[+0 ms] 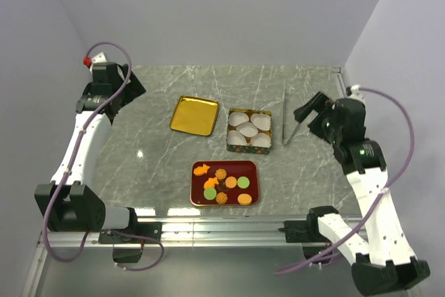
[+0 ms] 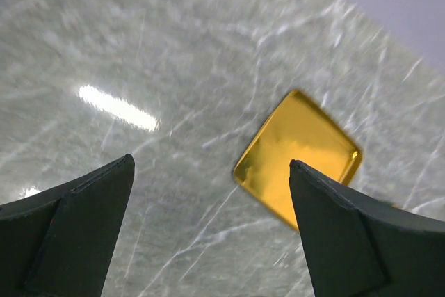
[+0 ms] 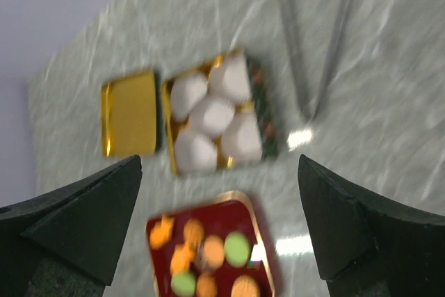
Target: Pack the cookies
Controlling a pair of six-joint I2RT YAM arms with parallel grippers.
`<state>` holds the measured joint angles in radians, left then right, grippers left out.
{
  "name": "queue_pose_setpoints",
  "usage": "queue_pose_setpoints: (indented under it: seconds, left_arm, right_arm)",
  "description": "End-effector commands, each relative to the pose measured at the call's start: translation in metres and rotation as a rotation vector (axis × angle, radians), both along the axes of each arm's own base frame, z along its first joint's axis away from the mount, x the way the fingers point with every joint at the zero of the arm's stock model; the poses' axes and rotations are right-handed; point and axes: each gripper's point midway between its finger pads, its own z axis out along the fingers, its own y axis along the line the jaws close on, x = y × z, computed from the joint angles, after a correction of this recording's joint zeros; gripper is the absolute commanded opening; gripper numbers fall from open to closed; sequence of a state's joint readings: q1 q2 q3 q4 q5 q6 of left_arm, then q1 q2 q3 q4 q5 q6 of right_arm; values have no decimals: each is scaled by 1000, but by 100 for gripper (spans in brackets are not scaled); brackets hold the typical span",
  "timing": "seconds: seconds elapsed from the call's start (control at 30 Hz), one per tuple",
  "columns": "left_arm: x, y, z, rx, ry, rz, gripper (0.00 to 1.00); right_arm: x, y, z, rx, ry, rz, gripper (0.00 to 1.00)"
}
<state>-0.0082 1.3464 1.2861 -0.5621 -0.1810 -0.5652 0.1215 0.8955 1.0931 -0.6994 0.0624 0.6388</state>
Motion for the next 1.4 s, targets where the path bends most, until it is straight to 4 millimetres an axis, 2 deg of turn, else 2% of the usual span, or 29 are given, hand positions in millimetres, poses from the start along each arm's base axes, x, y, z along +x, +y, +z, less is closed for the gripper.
queue_pose_setpoints:
  seconds: [0.0,0.07,0.13,0.23,0.37,0.43,0.47,0.57,0.67,0.73,0.77,0.83,0.87,0.93,1.0,1.03,1.1,1.13,1.2,1.23,1.27,1.33,1.37]
  left_arm:
    - [-13,12,52,42,-98,55,99]
    - [-18,17,50,57,-80,81,99]
    - [-26,19,43,51,-72,105,99]
    - [-37,16,33,28,-52,97,99]
    - [-44,14,36,33,-49,83,100]
    - [-47,17,40,40,-45,100,100]
    - [-48,18,44,43,-50,104,99]
    - [-50,14,54,38,-79,88,99]
    - [-52,10,54,23,-82,76,99]
    - [-53,7,53,6,-84,61,99]
    - [-55,4,49,-9,-72,58,99]
    - [-53,-9,33,-117,-48,36,99]
    - [-51,-15,27,-168,-38,-1,99]
    - [-49,-38,14,-297,-11,-94,99]
    - [-53,-43,12,-342,8,-90,99]
    - [-55,-39,18,-326,-15,-71,99]
    - [-59,-29,25,-282,-27,-22,99]
    - [-69,-10,18,-217,9,80,99]
    - [-79,5,16,-195,35,194,99]
    - [-86,11,13,-179,53,223,99]
    - [-89,16,10,-164,63,257,99]
    - [-94,17,8,-167,70,267,99]
    - [-95,15,7,-169,71,257,99]
  right_arm:
    - [-43,58,-56,248,226,230,100]
    - [-51,91,-65,401,215,375,100]
    - [-49,96,-63,418,205,401,100]
    - [-48,119,-40,468,138,517,100]
    - [-48,118,-17,458,120,487,100]
    - [-41,105,-24,389,161,409,100]
    - [-46,100,-31,369,209,381,100]
    - [-44,110,-51,436,263,434,100]
    - [-40,120,-49,480,253,500,100]
    - [-31,113,-55,434,260,463,100]
    - [-27,109,-52,405,253,445,100]
    - [-15,97,-60,339,266,377,100]
    - [-6,80,-62,268,276,285,100]
    - [6,62,-72,158,310,226,97]
    - [18,37,-74,32,328,130,96]
    - [22,30,-89,-12,394,103,96]
    - [23,8,-101,-129,494,38,96]
    - [25,1,-118,-175,577,16,96]
    - [25,-12,-125,-251,646,-11,96]
    - [28,-18,-136,-286,689,-18,96]
    - [33,-20,-135,-299,689,-18,96]
    - [40,-20,-147,-310,729,1,97]
    - [47,-19,-146,-296,721,5,97]
